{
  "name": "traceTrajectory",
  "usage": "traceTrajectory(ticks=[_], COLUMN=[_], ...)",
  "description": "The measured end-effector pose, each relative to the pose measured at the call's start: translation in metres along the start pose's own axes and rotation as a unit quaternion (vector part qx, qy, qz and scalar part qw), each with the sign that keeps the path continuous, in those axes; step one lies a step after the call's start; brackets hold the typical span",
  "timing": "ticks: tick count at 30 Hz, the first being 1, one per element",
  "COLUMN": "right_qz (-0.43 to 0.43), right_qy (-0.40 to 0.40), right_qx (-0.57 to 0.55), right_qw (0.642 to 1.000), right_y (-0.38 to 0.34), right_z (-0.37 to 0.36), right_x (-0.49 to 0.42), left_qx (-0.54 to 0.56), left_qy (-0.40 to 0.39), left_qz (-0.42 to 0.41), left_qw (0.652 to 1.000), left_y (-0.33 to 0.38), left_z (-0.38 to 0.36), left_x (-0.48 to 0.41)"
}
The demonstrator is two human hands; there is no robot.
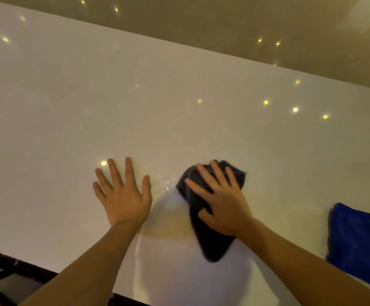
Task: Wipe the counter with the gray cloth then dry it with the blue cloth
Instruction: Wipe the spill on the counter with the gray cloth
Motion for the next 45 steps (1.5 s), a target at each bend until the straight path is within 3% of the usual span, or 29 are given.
traceTrajectory(ticks=[2,4,7,9,11,15,19,21,23,25,27,29,30,32,33,34,36,38,40,42,45], right_qz=[-0.123,-0.275,-0.369,-0.326,-0.238,-0.083,0.01,-0.054,-0.21,-0.29,-0.242,-0.102,-0.041,0.046,0.045,-0.006,-0.215,-0.406,-0.502,-0.444,-0.194], right_qy=[0.022,0.062,0.133,0.149,0.126,0.089,0.05,0.031,-0.007,-0.011,0.018,0.029,0.028,0.002,-0.008,-0.009,0.004,0.026,0.032,0.052,0.056], right_qx=[-0.015,-0.07,-0.212,-0.338,-0.39,-0.162,-0.043,0.012,0.021,0.004,-0.003,-0.017,-0.007,-0.001,0.016,0.035,0.034,-0.02,-0.065,-0.058,-0.01], right_qw=[0.992,0.957,0.895,0.87,0.88,0.979,0.998,0.998,0.977,0.957,0.97,0.994,0.999,0.999,0.999,0.999,0.976,0.913,0.862,0.892,0.979], right_y=[0.059,0.117,0.122,0.075,0.009,-0.092,-0.084,-0.03,0.024,0.02,-0.049,-0.134,-0.158,-0.152,-0.129,-0.097,-0.019,0.021,0.002,-0.062,-0.174], right_z=[0.012,0.029,0.038,0.036,0.027,-0.002,-0.01,-0.003,0.006,0.003,-0.009,-0.028,-0.034,-0.032,-0.028,-0.023,-0.004,0.006,0.002,-0.006,-0.032], right_x=[0.0,-0.001,-0.024,-0.048,-0.064,-0.056,-0.062,-0.088,-0.104,-0.099,-0.072,-0.024,-0.002,0.016,0.013,0.007,-0.01,-0.022,-0.032,-0.04,-0.005], left_qx=[0.006,0.012,0.017,0.024,0.046,0.133,0.193,0.216,0.236,0.257,0.309,0.384,0.379,0.248,0.169,0.109,0.039,0.005,0.0,-0.003,-0.004], left_qy=[0.003,0.005,0.005,0.007,0.013,0.068,0.088,0.083,0.089,0.094,0.086,0.074,0.066,0.045,0.033,0.02,0.008,0.013,0.021,0.029,0.032], left_qz=[-0.001,-0.002,-0.003,-0.009,-0.016,-0.002,-0.006,-0.005,-0.009,-0.016,0.008,0.038,0.027,-0.026,-0.049,-0.063,-0.081,-0.088,-0.092,-0.093,-0.095], left_qw=[1.0,1.0,1.0,1.0,0.999,0.989,0.977,0.973,0.968,0.962,0.947,0.92,0.922,0.967,0.984,0.992,0.996,0.996,0.996,0.995,0.995], left_y=[-0.001,-0.002,-0.003,-0.004,-0.005,-0.013,-0.015,-0.018,-0.02,-0.018,-0.022,-0.031,-0.034,-0.045,-0.052,-0.06,-0.07,-0.074,-0.073,-0.074,-0.076], left_z=[0.0,-0.001,-0.002,-0.001,0.0,0.011,0.012,0.009,0.01,0.013,0.019,0.022,0.025,0.028,0.027,0.024,0.017,0.014,0.012,0.013,0.015], left_x=[-0.001,-0.001,-0.002,-0.002,-0.002,0.001,0.0,0.0,0.001,0.002,0.0,0.0,-0.002,-0.009,-0.011,-0.013,-0.015,-0.018,-0.018,-0.019,-0.021])
Point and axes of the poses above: each hand's wrist, its own x-axis away from the middle knuckle, its own z-axis out of the back of the hand, y = z × x, the point moved 8 cm from there along -x, towards the middle knuckle, and after that the axes turned 5 degrees about x, right-handed, at the moved point
